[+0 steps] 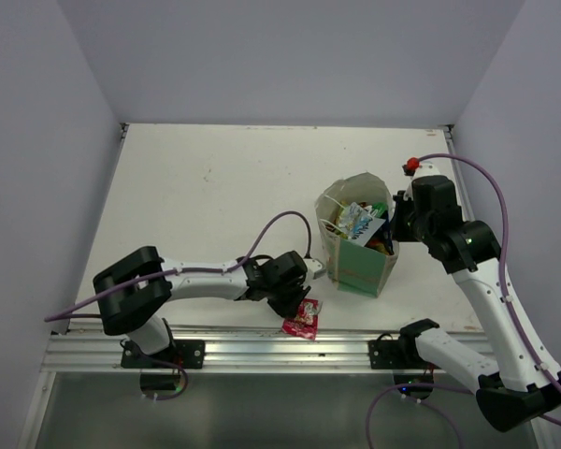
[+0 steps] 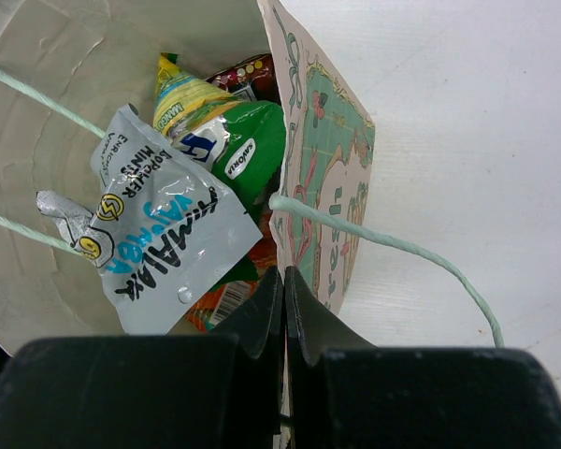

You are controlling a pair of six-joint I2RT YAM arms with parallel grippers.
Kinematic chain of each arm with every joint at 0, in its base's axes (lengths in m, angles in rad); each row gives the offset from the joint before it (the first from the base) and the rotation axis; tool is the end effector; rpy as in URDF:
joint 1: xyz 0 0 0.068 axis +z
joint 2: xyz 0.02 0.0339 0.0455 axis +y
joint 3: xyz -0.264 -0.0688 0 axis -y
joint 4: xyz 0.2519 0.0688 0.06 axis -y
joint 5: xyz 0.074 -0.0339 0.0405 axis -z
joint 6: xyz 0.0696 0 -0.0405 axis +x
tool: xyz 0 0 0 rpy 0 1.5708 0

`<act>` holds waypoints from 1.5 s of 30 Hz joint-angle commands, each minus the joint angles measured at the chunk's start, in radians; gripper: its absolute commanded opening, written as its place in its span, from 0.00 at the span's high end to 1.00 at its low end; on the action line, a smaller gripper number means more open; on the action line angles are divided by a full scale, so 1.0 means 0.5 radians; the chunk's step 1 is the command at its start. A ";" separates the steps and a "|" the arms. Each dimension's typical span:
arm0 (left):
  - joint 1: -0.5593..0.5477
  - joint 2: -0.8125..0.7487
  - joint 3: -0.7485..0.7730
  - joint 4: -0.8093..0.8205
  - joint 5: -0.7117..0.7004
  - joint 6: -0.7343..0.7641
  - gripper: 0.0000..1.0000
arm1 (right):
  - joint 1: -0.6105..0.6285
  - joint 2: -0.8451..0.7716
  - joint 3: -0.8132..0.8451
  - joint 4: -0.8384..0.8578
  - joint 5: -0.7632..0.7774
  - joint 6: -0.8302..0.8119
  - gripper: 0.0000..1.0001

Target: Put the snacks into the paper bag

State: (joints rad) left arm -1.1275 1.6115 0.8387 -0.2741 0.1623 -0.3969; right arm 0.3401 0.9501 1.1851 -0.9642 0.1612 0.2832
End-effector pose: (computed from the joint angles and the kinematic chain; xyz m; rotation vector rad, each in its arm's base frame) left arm 0.1290 -0.2978 0.1208 1.0546 2.5869 -0.6814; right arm 0.1959 0.0575 0.3502 0.0176 2.2923 0.1382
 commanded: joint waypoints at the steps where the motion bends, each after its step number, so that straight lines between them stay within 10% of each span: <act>1: -0.018 0.075 0.047 -0.019 -0.039 0.048 0.80 | 0.007 -0.004 0.017 0.017 -0.043 -0.030 1.00; 5: -0.034 0.081 0.068 -0.041 -0.076 0.051 1.00 | 0.004 -0.004 0.017 0.020 -0.037 -0.036 1.00; 14: -0.046 -0.440 0.007 -0.077 -0.471 -0.068 1.00 | 0.004 -0.013 0.008 0.014 -0.028 -0.033 1.00; 19: -0.046 -0.842 0.463 -0.399 -0.864 -0.111 1.00 | 0.007 -0.016 0.011 0.014 -0.022 -0.027 1.00; 26: -0.046 -0.518 1.341 -0.370 -1.043 0.201 1.00 | 0.004 -0.029 0.004 0.017 -0.019 -0.005 1.00; 36: -0.006 0.130 1.559 -0.087 -0.831 0.432 1.00 | 0.007 -0.087 0.020 -0.014 0.021 0.013 1.00; 38: -0.006 0.228 1.602 -0.139 -0.846 0.444 0.78 | 0.007 -0.087 0.017 -0.005 0.009 0.016 1.00; 39: -0.006 0.237 1.605 -0.148 -0.898 0.432 0.27 | 0.004 -0.081 0.011 0.002 0.003 0.019 1.00; 40: -0.006 0.222 1.590 -0.136 -0.926 0.429 0.05 | 0.004 -0.081 0.008 0.005 0.003 0.019 1.00; 45: -0.012 -0.044 1.621 -0.136 -1.287 0.429 0.00 | 0.004 -0.078 -0.011 0.017 -0.003 0.019 1.00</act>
State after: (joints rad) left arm -1.1381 1.7367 1.5986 -0.3763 -0.3378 -0.2016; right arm 0.3401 0.9264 1.1828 -0.9760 0.1650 0.2806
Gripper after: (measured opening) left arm 0.993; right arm 0.011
